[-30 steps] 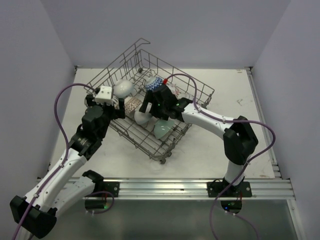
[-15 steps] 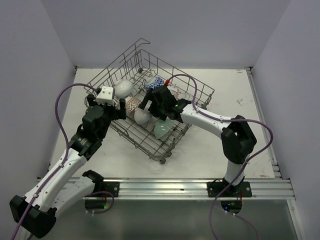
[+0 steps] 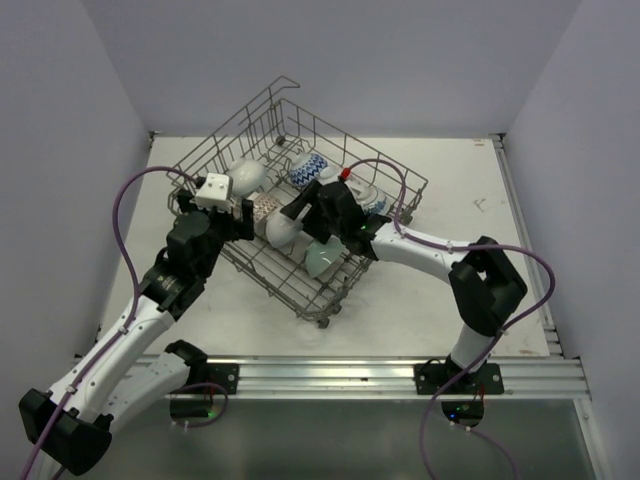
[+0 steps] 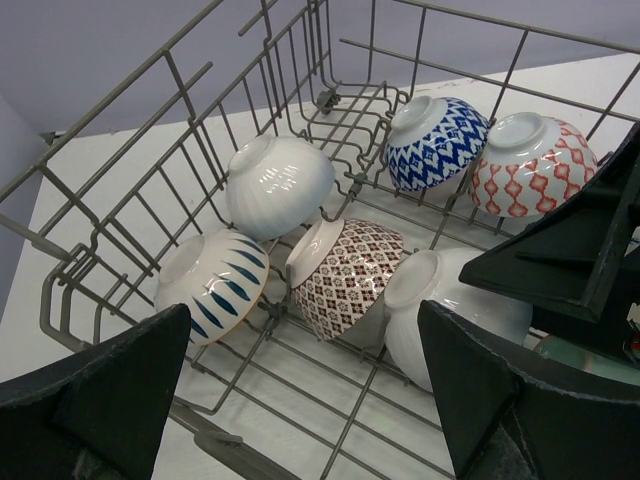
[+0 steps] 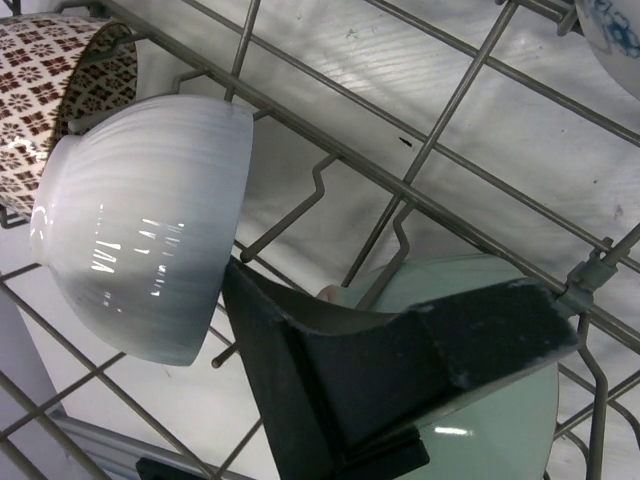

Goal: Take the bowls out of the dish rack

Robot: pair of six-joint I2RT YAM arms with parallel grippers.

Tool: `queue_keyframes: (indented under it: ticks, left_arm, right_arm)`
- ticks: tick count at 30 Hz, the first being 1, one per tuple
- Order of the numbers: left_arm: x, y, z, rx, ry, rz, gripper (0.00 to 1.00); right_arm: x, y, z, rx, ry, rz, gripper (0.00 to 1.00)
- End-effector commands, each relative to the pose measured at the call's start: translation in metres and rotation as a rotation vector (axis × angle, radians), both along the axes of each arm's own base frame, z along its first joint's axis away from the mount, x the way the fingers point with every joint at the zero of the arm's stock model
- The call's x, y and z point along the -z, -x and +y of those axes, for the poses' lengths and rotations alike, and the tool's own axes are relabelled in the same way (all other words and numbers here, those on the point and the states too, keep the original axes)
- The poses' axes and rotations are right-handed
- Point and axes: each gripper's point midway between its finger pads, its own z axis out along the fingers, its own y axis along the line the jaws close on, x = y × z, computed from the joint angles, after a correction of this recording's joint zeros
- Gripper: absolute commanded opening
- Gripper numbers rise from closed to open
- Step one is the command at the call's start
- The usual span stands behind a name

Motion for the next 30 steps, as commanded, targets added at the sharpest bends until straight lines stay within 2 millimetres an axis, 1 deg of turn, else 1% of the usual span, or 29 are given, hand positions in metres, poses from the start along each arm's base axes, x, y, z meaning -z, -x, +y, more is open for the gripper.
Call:
queue_keyframes:
  ticks: [1,2,3,4,6,8,9,11,12,13,16,17,20,21,24,26,27,28,30]
  left_arm:
    - [-0.02,-0.001,-0.005,0.013,0.033,-0.04,1.0]
    - [-0.02,-0.001,-0.005,0.011,0.033,-0.04,1.0]
    - [-0.02,-0.001,-0.005,0.011,0.033,-0.04,1.0]
    - [-0.02,-0.001,-0.005,0.011,0.031,-0.04,1.0]
    - [-0.019,-0.002,-0.005,0.014,0.031,-0.038,1.0]
    - [-0.019,-0.002,-0.005,0.013,0.032,-0.037,1.0]
    - [-0.019,-0.002,-0.006,0.015,0.032,-0.037,1.0]
    - [-0.018,-0.002,-0.006,0.017,0.03,-0.036,1.0]
    - [-0.018,-0.002,-0.006,0.017,0.031,-0.035,1.0]
    - [-0.018,-0.002,-0.006,0.016,0.031,-0.035,1.0]
    - [-0.017,-0.002,-0.007,0.019,0.03,-0.032,1.0]
    - [-0.016,-0.002,-0.007,0.019,0.029,-0.03,1.0]
    - [-0.015,-0.003,-0.008,0.02,0.027,-0.026,1.0]
    - [-0.015,-0.003,-0.008,0.02,0.026,-0.024,1.0]
    - [-0.013,-0.004,-0.008,0.02,0.022,-0.02,1.0]
    - [-0.012,-0.004,-0.008,0.02,0.022,-0.018,1.0]
    - [-0.012,-0.004,-0.009,0.023,0.022,-0.016,1.0]
    - [-0.012,-0.004,-0.01,0.025,0.022,-0.016,1.0]
    - [-0.011,-0.004,-0.009,0.024,0.021,-0.013,1.0]
  right_arm:
    - [-0.012,0.019,0.037,-0.096,-0.154,-0.012,0.76]
    - [-0.014,0.021,0.037,-0.098,-0.164,-0.017,0.74]
    - [-0.012,0.024,0.035,-0.1,-0.168,-0.018,0.7]
    - [-0.021,0.024,0.036,-0.105,-0.191,-0.038,0.68]
    - [-0.022,0.025,0.033,-0.104,-0.19,-0.039,0.64]
    - [-0.028,0.028,0.033,-0.112,-0.204,-0.05,0.6]
    - [-0.028,0.03,0.032,-0.113,-0.211,-0.048,0.58]
    - [-0.035,0.031,0.032,-0.115,-0.24,-0.064,0.57]
    - [-0.034,0.033,0.03,-0.114,-0.242,-0.063,0.56]
    - [-0.037,0.032,0.03,-0.114,-0.252,-0.074,0.56]
    - [-0.038,0.036,0.027,-0.12,-0.268,-0.084,0.56]
    - [-0.035,0.038,0.027,-0.122,-0.266,-0.079,0.57]
    - [-0.036,0.038,0.027,-0.119,-0.281,-0.082,0.57]
    - [-0.035,0.042,0.029,-0.141,-0.293,-0.078,0.54]
    - [-0.036,0.043,0.029,-0.146,-0.305,-0.096,0.49]
    - [-0.037,0.043,0.029,-0.15,-0.319,-0.108,0.49]
    - [-0.032,0.043,0.027,-0.145,-0.319,-0.108,0.49]
    - [-0.036,0.042,0.028,-0.143,-0.337,-0.13,0.49]
    - [-0.029,0.04,0.027,-0.13,-0.36,-0.145,0.5]
